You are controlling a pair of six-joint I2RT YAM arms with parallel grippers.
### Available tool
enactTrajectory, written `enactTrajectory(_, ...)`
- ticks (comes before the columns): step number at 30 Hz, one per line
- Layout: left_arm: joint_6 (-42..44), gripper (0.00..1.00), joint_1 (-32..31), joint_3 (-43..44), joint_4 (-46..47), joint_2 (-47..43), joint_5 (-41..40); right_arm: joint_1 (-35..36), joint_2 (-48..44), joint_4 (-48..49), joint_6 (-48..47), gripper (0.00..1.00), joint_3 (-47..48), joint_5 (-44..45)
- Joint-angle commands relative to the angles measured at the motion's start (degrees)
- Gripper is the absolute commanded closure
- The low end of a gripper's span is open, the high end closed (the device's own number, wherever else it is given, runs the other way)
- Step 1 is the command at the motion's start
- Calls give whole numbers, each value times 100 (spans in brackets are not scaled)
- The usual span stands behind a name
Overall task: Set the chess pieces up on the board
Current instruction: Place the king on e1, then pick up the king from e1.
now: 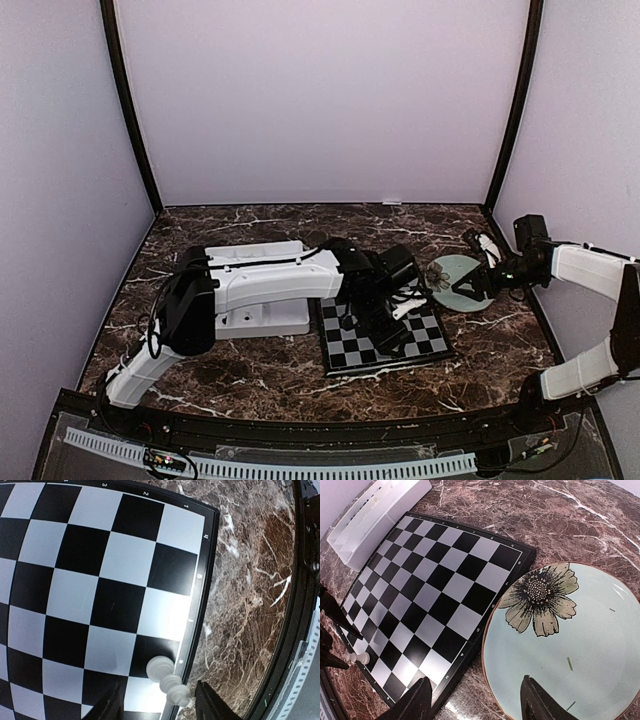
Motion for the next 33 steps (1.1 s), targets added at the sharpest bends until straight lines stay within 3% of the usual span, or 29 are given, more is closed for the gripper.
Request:
enactTrajectory(1,425,51,-49,-329,41,-575,-62,-12,14,11,-74,38,-3,-106)
enactTrajectory(16,451,75,-80,-563,346,-491,-79,-11,23,-12,-82,38,-11,-98)
enactTrajectory(33,543,79,-80,-602,313,-379,-107,-13,75,-14,-95,38,-3,-98)
